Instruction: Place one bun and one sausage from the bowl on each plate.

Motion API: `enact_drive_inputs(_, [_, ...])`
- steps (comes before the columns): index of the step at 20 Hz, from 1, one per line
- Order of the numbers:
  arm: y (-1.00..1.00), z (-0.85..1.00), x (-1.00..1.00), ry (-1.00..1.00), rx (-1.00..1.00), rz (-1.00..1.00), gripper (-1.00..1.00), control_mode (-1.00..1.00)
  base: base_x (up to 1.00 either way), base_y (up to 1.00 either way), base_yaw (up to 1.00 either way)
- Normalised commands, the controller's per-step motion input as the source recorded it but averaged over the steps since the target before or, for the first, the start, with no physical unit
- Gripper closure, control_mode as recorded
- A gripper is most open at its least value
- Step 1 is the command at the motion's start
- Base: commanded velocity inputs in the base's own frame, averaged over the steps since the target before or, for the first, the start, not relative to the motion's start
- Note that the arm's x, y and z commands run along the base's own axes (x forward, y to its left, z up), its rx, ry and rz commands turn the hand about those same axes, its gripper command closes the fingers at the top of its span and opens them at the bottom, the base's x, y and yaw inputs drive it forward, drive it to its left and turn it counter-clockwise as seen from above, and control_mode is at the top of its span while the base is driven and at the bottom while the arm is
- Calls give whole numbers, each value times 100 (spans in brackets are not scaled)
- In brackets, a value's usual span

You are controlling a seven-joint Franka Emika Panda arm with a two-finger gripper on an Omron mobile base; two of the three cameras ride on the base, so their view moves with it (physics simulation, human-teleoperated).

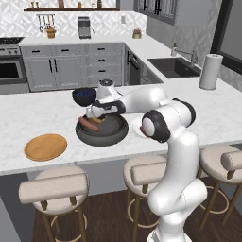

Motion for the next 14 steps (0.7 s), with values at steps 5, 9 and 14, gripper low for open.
enact_drive_inputs(5, [-33,43,-41,-1,-2,-16,100,-100,0,0,0])
enact_drive_inputs(9, [-63,63,-79,0,0,-13,100,-100,0,0,0])
enact_drive_inputs(14, [-35,67,-81,-1,0,-6,100,-100,0,0,0])
